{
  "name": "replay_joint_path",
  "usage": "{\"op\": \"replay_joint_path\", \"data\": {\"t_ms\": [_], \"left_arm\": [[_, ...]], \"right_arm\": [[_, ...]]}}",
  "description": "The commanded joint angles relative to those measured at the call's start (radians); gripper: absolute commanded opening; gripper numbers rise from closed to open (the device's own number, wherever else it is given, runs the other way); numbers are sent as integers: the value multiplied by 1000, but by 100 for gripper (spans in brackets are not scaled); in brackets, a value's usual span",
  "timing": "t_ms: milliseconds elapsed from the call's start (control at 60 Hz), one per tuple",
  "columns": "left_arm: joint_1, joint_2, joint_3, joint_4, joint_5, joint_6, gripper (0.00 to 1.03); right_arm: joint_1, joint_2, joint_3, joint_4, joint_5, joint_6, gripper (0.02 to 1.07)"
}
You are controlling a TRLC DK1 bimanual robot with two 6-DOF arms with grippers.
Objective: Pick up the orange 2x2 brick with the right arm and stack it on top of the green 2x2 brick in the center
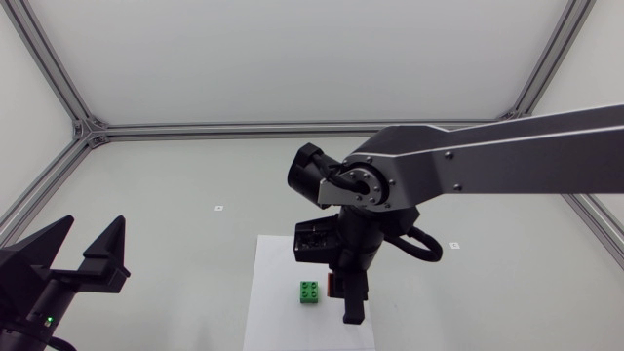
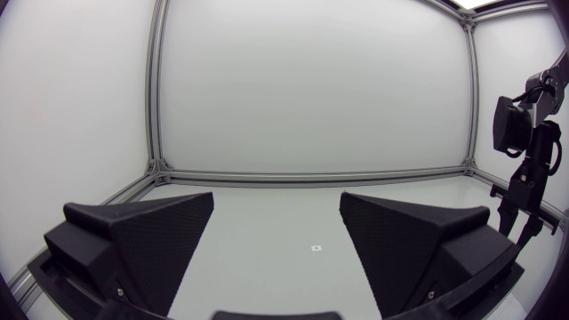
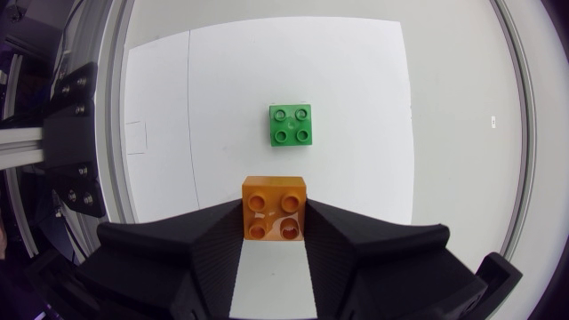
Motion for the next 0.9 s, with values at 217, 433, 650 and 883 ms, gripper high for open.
{"op": "replay_joint_path", "data": {"t_ms": [217, 433, 650, 883], "left_arm": [[2, -8, -41, -14, 4, 13, 99], [2, -8, -41, -15, 4, 13, 99], [2, -8, -41, -14, 4, 13, 99], [2, -8, -41, -15, 4, 13, 99]], "right_arm": [[41, 98, 85, 15, -1, 19, 28], [54, 135, 117, 21, -1, 19, 28], [57, 170, 129, 38, -1, 20, 28], [57, 178, 131, 51, -1, 19, 28]]}}
